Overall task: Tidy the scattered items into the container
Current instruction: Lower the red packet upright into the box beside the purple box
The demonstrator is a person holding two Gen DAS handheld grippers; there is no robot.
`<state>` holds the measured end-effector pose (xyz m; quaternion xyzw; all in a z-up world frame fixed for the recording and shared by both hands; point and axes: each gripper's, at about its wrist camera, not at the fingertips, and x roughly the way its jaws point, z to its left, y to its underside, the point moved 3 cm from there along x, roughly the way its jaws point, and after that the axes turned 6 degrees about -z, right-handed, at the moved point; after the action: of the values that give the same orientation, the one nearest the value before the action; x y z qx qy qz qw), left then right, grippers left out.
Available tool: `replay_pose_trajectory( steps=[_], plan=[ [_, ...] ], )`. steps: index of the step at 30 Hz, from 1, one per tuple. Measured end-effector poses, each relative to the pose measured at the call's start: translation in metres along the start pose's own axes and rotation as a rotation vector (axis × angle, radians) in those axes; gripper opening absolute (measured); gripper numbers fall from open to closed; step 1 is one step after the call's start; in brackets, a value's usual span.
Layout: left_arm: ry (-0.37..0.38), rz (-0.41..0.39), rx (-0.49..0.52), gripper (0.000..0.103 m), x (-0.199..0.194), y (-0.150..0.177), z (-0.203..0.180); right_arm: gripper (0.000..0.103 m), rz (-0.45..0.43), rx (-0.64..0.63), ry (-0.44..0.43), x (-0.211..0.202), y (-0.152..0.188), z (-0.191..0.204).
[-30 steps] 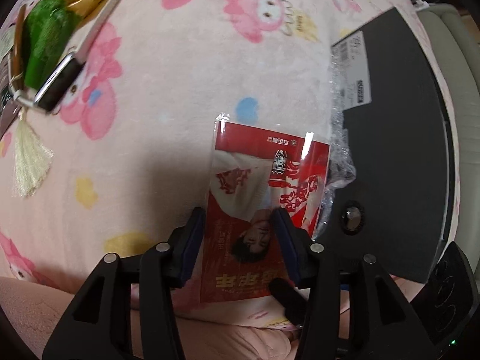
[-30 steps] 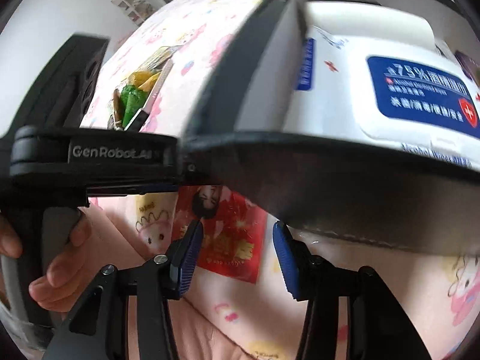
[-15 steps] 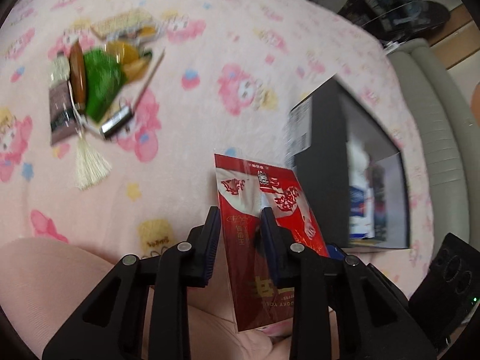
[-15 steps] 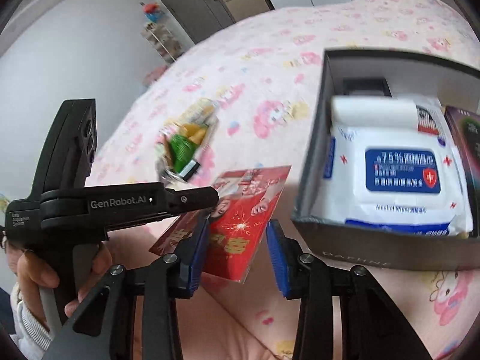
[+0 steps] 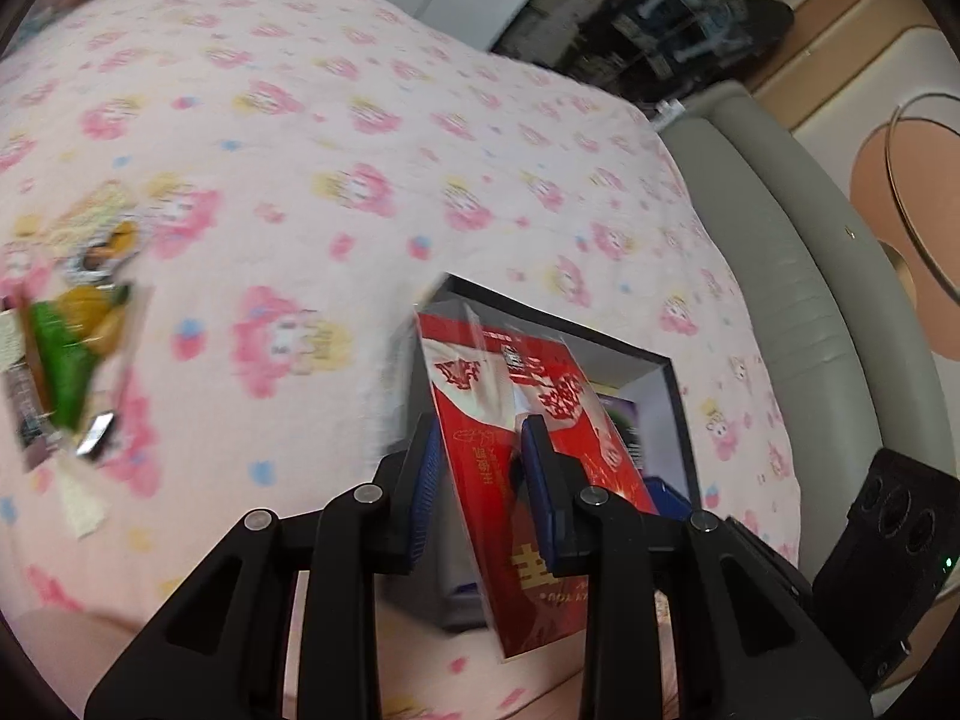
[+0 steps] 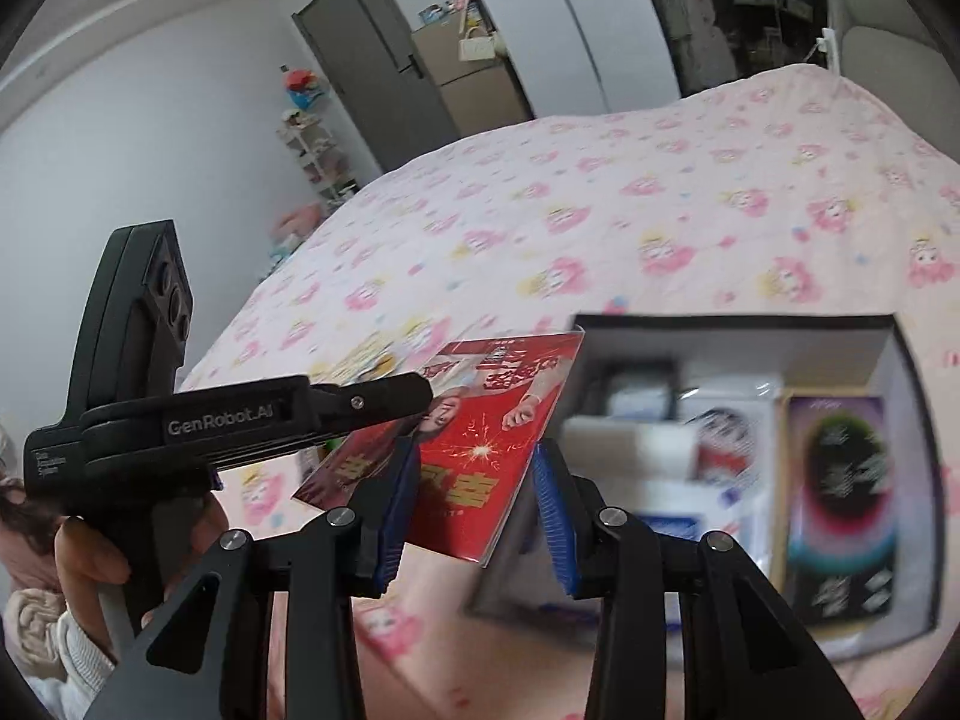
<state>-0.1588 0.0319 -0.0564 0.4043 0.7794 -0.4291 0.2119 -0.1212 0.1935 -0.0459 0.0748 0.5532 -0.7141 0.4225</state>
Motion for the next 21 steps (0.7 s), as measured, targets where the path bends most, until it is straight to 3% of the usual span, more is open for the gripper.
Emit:
replay_pose_trajectory(
  steps=[4, 12, 18, 21],
  plan=[
    [0.023, 0.087, 0.04, 0.027, 0.047, 0.013, -0.027, 0.035, -0.036, 0.016, 0.057, -0.009, -0.001, -0.044],
    [0.059, 0.234, 0.091, 0.027, 0.126, 0.033, -0.067, 0.035, -0.03, 0.182, 0.147, -0.014, 0.008, -0.127],
    [0.016, 0.32, 0.154, 0.027, 0.169, 0.049, -0.088, 0.036, 0.041, 0.106, 0.355, 0.0, 0.015, -0.146],
    [-0.001, 0.347, 0.136, 0.027, 0.181, 0.053, -0.085, 0.037, 0.084, 0.081, 0.406, 0.01, 0.021, -0.15]
  ],
)
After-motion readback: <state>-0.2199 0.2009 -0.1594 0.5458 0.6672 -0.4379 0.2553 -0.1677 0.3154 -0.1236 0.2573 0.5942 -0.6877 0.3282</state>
